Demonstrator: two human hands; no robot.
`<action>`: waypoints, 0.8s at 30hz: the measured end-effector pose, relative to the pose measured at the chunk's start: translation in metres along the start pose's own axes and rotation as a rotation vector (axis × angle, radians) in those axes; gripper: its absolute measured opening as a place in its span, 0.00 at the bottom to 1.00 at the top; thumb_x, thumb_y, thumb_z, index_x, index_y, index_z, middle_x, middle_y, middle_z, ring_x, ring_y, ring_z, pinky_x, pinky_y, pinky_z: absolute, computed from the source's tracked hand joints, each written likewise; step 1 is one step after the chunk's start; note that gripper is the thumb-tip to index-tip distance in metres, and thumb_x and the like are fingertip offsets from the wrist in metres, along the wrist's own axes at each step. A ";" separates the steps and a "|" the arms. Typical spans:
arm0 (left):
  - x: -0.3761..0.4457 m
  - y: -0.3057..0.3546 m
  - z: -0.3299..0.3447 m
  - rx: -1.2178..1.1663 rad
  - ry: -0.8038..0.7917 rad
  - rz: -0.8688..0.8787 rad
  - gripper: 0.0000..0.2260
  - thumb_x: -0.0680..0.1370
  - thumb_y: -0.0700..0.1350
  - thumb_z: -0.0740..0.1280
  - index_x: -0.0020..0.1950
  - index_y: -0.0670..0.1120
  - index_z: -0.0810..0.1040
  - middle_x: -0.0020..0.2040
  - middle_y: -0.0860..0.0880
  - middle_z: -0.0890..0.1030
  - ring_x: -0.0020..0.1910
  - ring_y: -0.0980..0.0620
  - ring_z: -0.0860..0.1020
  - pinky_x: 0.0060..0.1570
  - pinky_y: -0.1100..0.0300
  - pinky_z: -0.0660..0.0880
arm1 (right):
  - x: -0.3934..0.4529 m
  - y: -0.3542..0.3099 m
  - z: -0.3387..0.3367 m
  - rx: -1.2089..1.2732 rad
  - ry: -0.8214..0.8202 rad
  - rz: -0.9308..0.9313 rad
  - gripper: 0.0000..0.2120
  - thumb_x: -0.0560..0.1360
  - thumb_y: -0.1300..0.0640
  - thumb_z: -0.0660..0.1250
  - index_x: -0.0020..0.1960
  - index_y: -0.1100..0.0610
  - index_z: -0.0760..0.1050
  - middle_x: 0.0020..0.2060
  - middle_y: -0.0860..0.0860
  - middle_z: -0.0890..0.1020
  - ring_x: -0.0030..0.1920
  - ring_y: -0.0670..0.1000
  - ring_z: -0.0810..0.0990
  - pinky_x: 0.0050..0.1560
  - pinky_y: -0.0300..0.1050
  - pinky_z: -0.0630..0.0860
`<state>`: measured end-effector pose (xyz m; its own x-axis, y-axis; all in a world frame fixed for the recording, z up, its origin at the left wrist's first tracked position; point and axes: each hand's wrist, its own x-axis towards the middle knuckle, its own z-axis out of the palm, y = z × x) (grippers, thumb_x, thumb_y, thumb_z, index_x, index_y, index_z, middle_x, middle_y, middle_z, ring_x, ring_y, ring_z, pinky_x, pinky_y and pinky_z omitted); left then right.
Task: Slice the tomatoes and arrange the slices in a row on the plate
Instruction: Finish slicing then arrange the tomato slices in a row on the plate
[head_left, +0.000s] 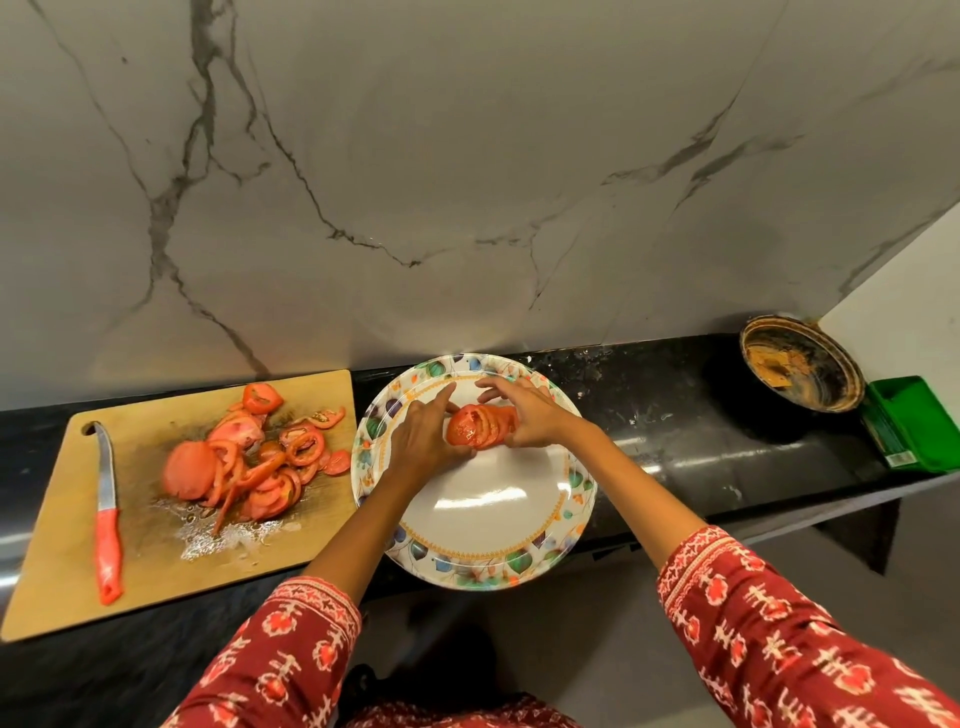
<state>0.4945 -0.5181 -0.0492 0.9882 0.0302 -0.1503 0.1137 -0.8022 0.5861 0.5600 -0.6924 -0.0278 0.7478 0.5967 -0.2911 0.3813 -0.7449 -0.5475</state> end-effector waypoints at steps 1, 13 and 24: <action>0.000 0.000 0.000 -0.009 0.000 -0.001 0.41 0.69 0.54 0.74 0.75 0.49 0.56 0.67 0.49 0.72 0.67 0.47 0.66 0.61 0.53 0.67 | -0.001 0.001 0.001 -0.004 -0.001 0.005 0.40 0.67 0.56 0.75 0.73 0.50 0.58 0.66 0.50 0.73 0.68 0.54 0.64 0.69 0.60 0.60; -0.001 -0.006 0.000 -0.044 0.014 -0.003 0.42 0.67 0.54 0.76 0.74 0.49 0.57 0.66 0.49 0.73 0.66 0.48 0.67 0.61 0.53 0.67 | -0.003 0.005 0.004 -0.009 0.033 0.028 0.45 0.66 0.53 0.76 0.74 0.47 0.52 0.66 0.48 0.71 0.70 0.54 0.61 0.71 0.60 0.53; 0.000 -0.008 0.001 -0.057 -0.022 0.014 0.44 0.68 0.53 0.74 0.75 0.49 0.52 0.68 0.50 0.71 0.68 0.47 0.64 0.64 0.51 0.65 | -0.002 0.008 0.001 -0.002 0.024 0.031 0.41 0.67 0.54 0.75 0.73 0.50 0.55 0.66 0.47 0.72 0.72 0.54 0.60 0.72 0.60 0.51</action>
<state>0.4935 -0.5124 -0.0548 0.9872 0.0057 -0.1592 0.1064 -0.7670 0.6327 0.5612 -0.6994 -0.0326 0.7720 0.5661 -0.2890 0.3587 -0.7634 -0.5371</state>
